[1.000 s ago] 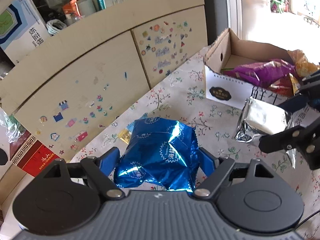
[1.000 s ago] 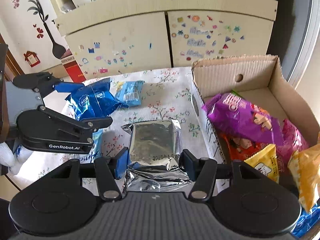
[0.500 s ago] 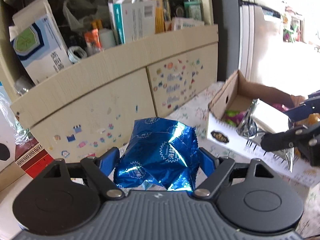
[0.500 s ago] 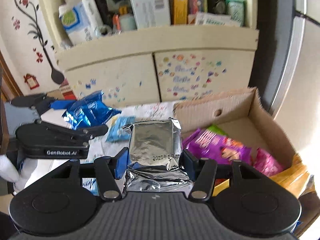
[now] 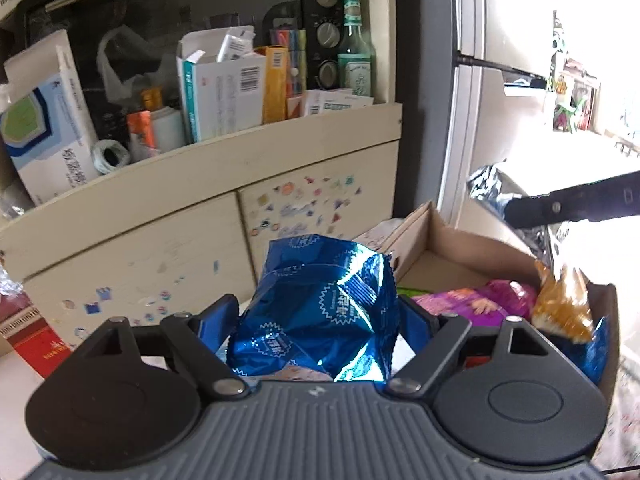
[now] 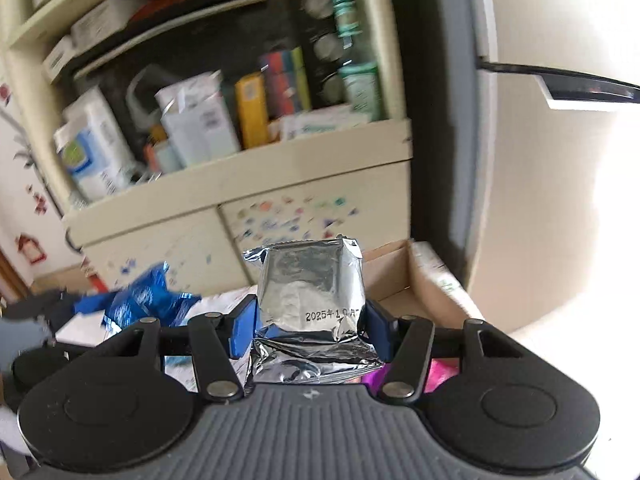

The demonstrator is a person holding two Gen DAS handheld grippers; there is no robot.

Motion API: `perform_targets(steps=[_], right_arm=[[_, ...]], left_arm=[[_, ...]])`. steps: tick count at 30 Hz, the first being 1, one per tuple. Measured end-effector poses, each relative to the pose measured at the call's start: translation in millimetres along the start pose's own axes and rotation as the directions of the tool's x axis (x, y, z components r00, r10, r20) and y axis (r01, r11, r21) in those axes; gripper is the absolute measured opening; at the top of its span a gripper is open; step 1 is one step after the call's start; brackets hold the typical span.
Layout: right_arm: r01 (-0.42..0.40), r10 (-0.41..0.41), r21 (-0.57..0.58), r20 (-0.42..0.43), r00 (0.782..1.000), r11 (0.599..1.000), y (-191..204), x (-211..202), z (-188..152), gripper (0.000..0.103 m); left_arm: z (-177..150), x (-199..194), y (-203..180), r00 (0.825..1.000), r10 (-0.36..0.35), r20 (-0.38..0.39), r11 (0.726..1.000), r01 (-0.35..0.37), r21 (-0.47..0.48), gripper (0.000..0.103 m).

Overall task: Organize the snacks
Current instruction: 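Lift the blue and silver foil bags with both tools and carry them over the box, then open both tools to drop the blue and silver foil bags into the box, then move the left tool to the white Amerio bag while the right tool approaches the light-blue bag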

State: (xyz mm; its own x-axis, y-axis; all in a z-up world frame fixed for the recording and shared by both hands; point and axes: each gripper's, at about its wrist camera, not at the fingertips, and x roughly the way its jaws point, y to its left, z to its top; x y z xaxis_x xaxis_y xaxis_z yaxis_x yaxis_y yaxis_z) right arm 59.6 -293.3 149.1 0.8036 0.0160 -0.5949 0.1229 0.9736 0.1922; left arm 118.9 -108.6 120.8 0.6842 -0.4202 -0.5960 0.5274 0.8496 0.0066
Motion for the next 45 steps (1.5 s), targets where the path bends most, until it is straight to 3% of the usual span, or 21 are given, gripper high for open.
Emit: perform_targets(steps=[7,21,25,27,29,32,45], right_arm=[[0.036,-0.038,0.068,0.030,0.999,0.997,-25.2,-8.5,5.5,0.063],[0.105,-0.110,0.210,0.012,0.994,0.972,-59.1,-1.2,4.9,0.063],[0.136,-0.143,0.280,0.004,0.990,0.950,-70.2,5.8,1.9,0.069],[0.123,-0.126,0.335,-0.013,0.992,0.934,-76.0,6.8,0.2,0.079],[0.112,-0.113,0.357,-0.018,0.993,0.927,-76.6,6.3,-1.2,0.086],[0.109,-0.109,0.340,-0.019,0.994,0.934,-72.1,5.9,-1.7,0.087],[0.042,-0.033,0.237,-0.040,0.999,0.971,-41.5,16.1,-3.0,0.091]], left_arm=[[6.6,10.6,-25.1,1.000,-0.028,0.004,1.000,0.028,-0.007,0.084],[14.8,43.4,-85.8,0.991,-0.129,-0.022,0.991,0.128,-0.025,0.086],[7.0,46.4,-106.7,0.988,-0.151,-0.031,0.988,0.152,0.017,0.091],[7.6,40.8,-110.6,0.986,-0.168,-0.022,0.985,0.169,0.033,0.098],[10.0,32.7,-109.8,0.988,-0.157,0.006,0.987,0.157,0.040,0.100],[14.4,22.1,-101.5,0.990,-0.140,0.021,0.990,0.139,0.024,0.101],[0.7,6.9,-41.9,0.997,0.015,-0.069,0.999,-0.017,-0.031,0.102]])
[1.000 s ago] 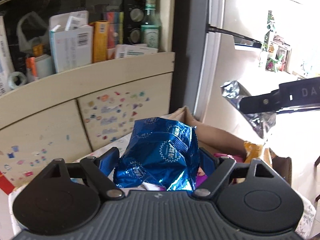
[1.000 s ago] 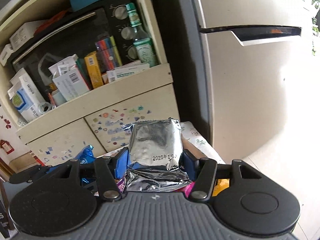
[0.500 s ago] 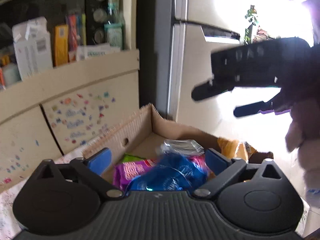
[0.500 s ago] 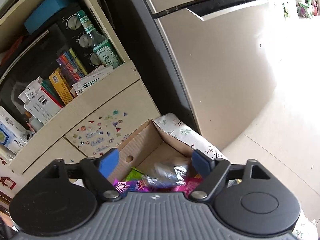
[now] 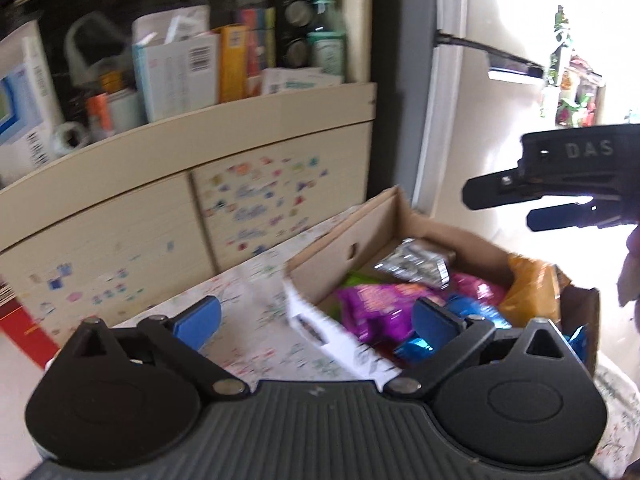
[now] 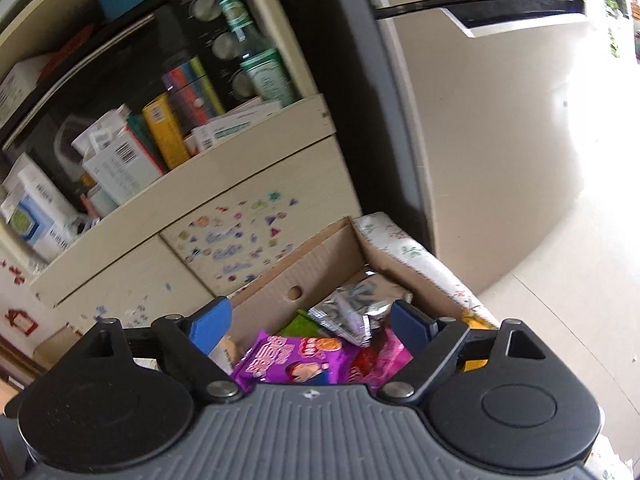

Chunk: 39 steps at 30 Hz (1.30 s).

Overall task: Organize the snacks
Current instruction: 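Move the left tool to the white Amerio bag while the right tool approaches the light-blue bag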

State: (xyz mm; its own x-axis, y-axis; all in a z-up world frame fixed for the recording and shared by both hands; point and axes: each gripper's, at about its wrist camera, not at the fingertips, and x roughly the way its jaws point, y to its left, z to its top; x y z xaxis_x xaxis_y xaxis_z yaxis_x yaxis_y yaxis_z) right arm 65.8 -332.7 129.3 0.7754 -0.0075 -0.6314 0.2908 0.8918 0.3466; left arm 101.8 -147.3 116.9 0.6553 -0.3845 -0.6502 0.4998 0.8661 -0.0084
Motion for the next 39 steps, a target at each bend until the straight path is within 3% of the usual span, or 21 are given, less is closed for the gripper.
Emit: perform_targets(steps=[9,20,30,39], right_arm=[[-0.058,0.053,-0.135,-0.042,0.998,0.989,35.1,9.8,-14.6,0.094],[-0.119,0.100,-0.212,-0.098,0.990,0.970,63.2,19.5,-31.1,0.095],[-0.168,0.126,-0.281,-0.162,0.979,0.945,87.5,32.0,-47.3,0.095],[-0.209,0.136,-0.331,-0.230,0.964,0.920,107.6,44.9,-67.3,0.095]], left_arm=[[-15.0,-11.1,40.4,0.992,0.098,-0.079,0.995,-0.100,-0.017,0.102],[-38.8,-23.5,83.5,0.977,0.151,-0.148,0.983,-0.165,-0.086,0.102],[-72.5,-3.3,98.6,0.946,0.166,-0.279,0.974,-0.201,-0.102,0.102],[-100.3,19.8,115.2,0.910,0.125,-0.396,0.948,-0.227,-0.223,0.101]])
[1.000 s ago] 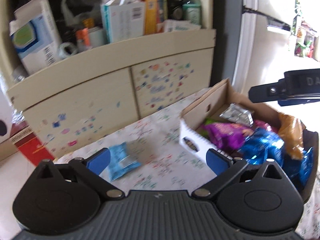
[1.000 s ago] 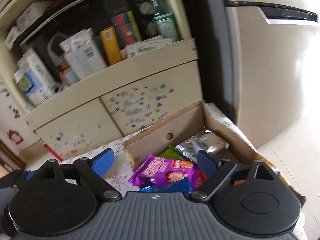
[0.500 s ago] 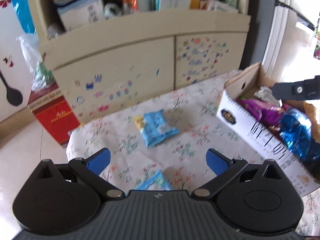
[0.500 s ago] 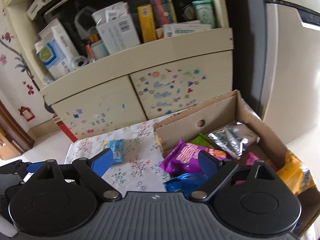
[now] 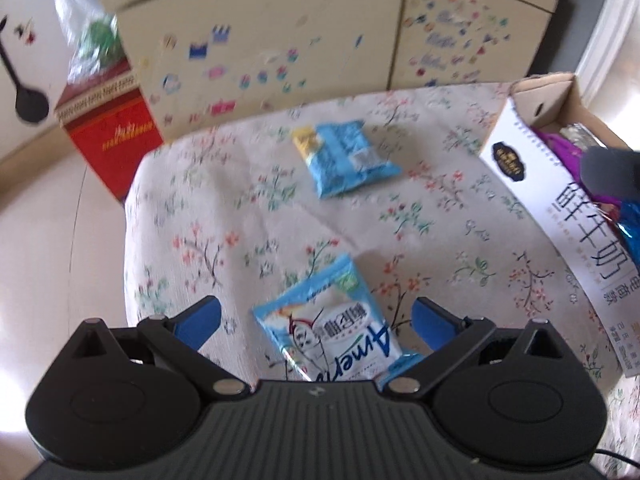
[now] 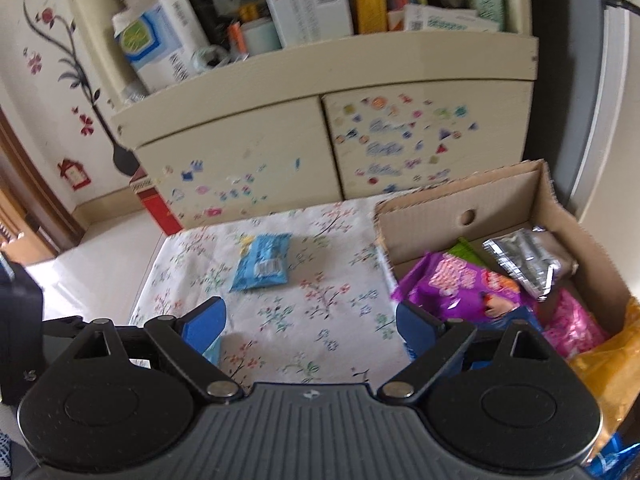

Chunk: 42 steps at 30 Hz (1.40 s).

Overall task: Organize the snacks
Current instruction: 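Move the left tool to the white Amerio bag while the right tool approaches the light-blue bag, then grasp the white Amerio bag with the left tool while the right tool grasps the light-blue bag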

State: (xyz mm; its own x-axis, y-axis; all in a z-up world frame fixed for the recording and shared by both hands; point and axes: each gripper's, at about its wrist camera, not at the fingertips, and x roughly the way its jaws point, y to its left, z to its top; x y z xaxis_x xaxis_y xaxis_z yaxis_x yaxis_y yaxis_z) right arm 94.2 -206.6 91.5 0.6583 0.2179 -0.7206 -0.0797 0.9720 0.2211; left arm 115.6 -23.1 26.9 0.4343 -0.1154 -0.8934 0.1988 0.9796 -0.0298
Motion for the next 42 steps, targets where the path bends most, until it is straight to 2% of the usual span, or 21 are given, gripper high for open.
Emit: perform_targets(steps=[4,15,19,22,27,31,35,42], right_arm=[[-0.012,0.012,-0.019,-0.022,1.000,1.000,8.4,9.3,-1.0,0.095],[-0.015,0.012,-0.056,-0.067,0.998,0.998,20.7,42.9,1.5,0.095],[-0.024,0.019,-0.053,-0.088,0.996,0.998,25.2,58.1,4.7,0.095],[-0.018,0.011,-0.073,-0.091,0.996,0.997,30.4,67.3,7.3,0.095],[-0.035,0.027,-0.077,-0.100,0.995,0.996,39.2,83.6,14.9,0.095],[-0.036,0.025,-0.109,-0.105,0.994,0.993,50.2,95.2,17.3,0.095],[-0.045,0.035,-0.093,-0.111,0.993,0.995,52.8,111.9,19.5,0.095],[-0.017,0.010,-0.062,-0.107,0.994,0.998,48.5,141.3,18.3,0.095]], left_arm=[[-2.9,6.6,1.6,1.000,0.004,-0.015,1.000,-0.004,-0.012,0.101],[-14.1,19.5,-2.6,0.998,0.049,-0.031,0.997,-0.047,0.063,0.100],[-15.0,19.8,5.6,0.998,0.061,-0.024,0.997,-0.061,0.038,0.099],[-15.1,19.5,13.4,0.998,0.063,-0.020,0.998,-0.063,0.006,0.095],[-12.8,17.9,25.4,0.998,0.061,-0.017,0.997,-0.062,-0.052,0.080],[-11.3,18.3,31.6,0.998,0.059,-0.011,0.995,-0.059,-0.081,0.075],[-10.0,17.7,38.4,0.998,0.056,-0.013,0.992,-0.057,-0.117,0.067],[-8.8,20.2,49.8,0.998,0.066,-0.010,0.985,-0.067,-0.161,0.067]])
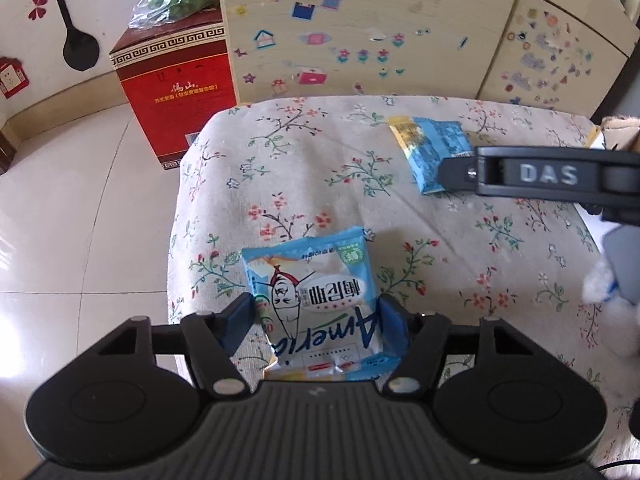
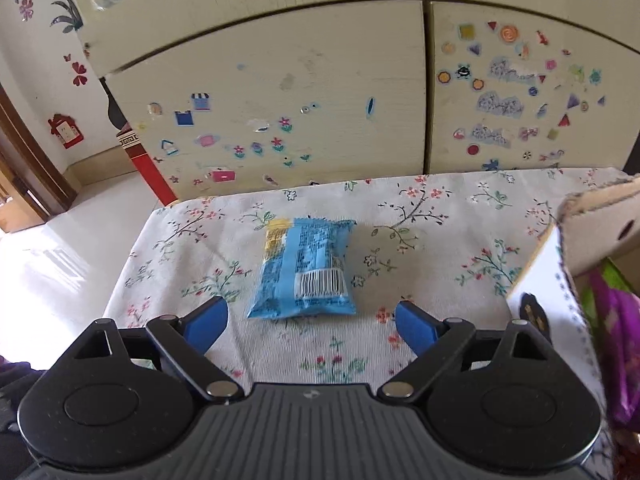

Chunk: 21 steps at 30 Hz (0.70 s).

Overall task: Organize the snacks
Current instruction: 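Grasp the white Amerio bag with the left tool while the right tool grasps the light-blue bag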

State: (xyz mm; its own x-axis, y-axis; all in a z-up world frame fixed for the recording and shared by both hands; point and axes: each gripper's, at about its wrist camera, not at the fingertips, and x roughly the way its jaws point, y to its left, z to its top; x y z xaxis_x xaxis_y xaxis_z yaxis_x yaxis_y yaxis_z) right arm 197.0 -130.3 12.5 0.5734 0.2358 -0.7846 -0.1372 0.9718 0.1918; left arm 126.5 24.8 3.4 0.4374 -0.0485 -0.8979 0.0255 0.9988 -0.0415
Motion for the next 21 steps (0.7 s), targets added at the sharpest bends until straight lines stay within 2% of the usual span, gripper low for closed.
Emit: perform_targets(steps=[8,12,13,16,18,21], right_arm=[[0.039,-0.039,-0.020,0.007,0.999,0.999,3.3,26.7,7.1,0.095],[0.097,-0.095,-0.091,0.023,0.995,0.991,10.7,36.2,6.0,0.095],[0.107,-0.104,-0.110,0.026,0.994,0.988,13.1,36.9,5.5,0.093],[0.138,-0.134,-0.145,0.039,0.990,0.980,15.7,35.0,4.7,0.073],[0.119,-0.116,-0.141,0.033,0.993,0.983,11.5,30.4,5.1,0.070],[0.101,-0.100,-0.157,0.014,0.995,0.982,6.8,22.2,2.4,0.062]], left_arm=[[2.2,5.8,-3.1,1.000,0.012,0.002,1.000,-0.012,0.000,0.084],[1.7,7.2,-2.2,1.000,0.011,0.008,1.000,-0.011,-0.002,0.085],[1.5,7.3,-2.3,1.000,0.012,0.011,1.000,-0.012,-0.002,0.085],[1.3,6.7,-2.7,1.000,0.006,0.023,1.000,-0.006,-0.001,0.078],[1.1,5.3,-5.2,0.999,-0.008,0.040,1.000,0.008,0.015,0.067],[-0.7,4.1,-10.4,0.998,-0.013,0.055,0.999,0.011,0.040,0.060]])
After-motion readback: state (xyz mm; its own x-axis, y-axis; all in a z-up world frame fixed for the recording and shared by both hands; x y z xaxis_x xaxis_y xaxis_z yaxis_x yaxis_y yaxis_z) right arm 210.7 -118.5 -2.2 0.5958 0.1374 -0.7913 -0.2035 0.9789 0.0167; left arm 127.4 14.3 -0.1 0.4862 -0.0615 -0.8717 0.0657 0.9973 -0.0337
